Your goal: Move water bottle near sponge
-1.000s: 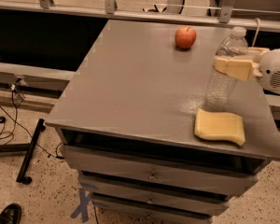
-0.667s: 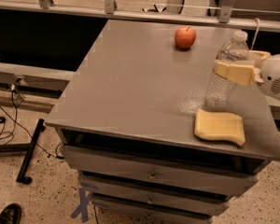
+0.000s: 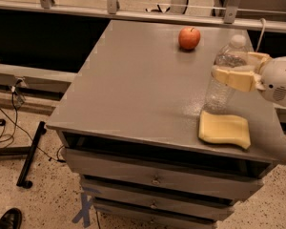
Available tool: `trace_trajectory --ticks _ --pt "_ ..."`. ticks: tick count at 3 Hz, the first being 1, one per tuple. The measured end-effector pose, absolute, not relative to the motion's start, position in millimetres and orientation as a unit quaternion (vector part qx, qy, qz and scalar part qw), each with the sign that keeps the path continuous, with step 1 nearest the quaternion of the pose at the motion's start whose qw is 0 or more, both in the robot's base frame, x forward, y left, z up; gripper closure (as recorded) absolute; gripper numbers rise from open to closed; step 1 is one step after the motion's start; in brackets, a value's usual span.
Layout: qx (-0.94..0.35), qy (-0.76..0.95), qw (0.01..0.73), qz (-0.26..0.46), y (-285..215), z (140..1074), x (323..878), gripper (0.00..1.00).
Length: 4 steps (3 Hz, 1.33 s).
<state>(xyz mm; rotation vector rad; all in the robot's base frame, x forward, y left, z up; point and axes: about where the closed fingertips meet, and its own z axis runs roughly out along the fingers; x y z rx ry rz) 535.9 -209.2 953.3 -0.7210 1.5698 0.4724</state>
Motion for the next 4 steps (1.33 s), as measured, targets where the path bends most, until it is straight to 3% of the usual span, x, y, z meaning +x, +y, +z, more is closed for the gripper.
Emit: trace_trajectory --ticks 2,3,4 --pt "-0.347 0.676 0.613 0.216 -193 942 532 0.15" --pt "-0.352 0.679 0.605 0.222 -188 933 530 0.00" --pt "-0.352 0.684 0.598 0.224 -186 927 529 0.00"
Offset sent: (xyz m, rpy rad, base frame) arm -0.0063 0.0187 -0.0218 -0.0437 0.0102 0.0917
